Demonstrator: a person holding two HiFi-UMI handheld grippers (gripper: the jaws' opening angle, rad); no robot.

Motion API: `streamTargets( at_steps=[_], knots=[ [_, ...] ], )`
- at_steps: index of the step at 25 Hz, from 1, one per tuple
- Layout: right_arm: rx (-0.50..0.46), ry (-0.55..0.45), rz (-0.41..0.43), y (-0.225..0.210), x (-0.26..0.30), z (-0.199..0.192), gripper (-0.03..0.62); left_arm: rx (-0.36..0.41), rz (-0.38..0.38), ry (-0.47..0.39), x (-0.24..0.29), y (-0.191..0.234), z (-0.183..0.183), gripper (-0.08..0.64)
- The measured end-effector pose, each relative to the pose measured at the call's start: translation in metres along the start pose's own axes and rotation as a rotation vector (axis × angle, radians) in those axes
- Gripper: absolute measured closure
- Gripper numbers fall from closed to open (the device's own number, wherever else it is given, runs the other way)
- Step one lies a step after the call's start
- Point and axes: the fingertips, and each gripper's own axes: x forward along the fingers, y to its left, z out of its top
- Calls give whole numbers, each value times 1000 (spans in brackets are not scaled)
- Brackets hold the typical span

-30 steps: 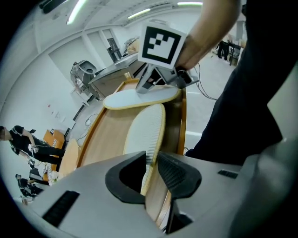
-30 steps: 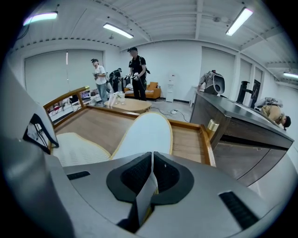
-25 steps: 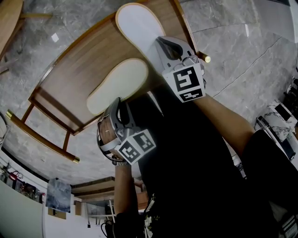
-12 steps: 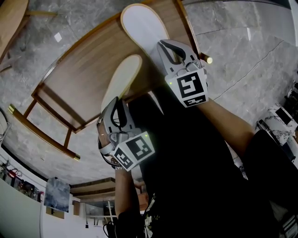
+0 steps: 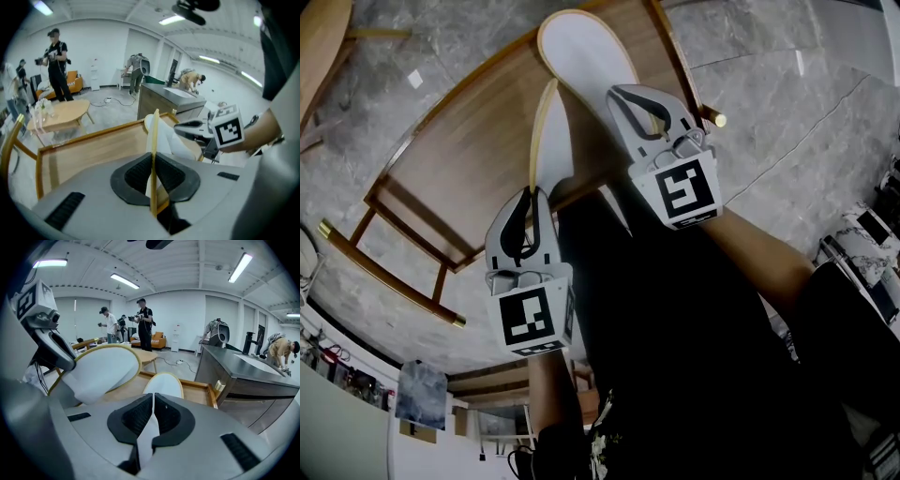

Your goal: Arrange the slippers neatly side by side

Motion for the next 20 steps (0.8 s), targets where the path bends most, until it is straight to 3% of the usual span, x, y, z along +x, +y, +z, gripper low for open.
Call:
streamTargets(
  at_steps=[4, 8, 12, 17, 20],
  knots=[
    [-1, -9, -4, -1, 0, 4, 583, -247, -112, -69, 7, 1, 13, 532],
    [3, -8, -2, -1, -1, 3, 583, -425, -194, -105, 20, 1, 18, 532],
    [28, -24, 1, 0, -1, 4, 584, -464, -216, -118, 31, 7, 15, 532],
    [28, -18, 6, 0, -2, 3, 584, -587, -289, -109, 43, 19, 8, 532],
    [30, -10, 7, 1, -1, 2, 584, -600, -246, -101, 48, 40, 3, 532]
  ],
)
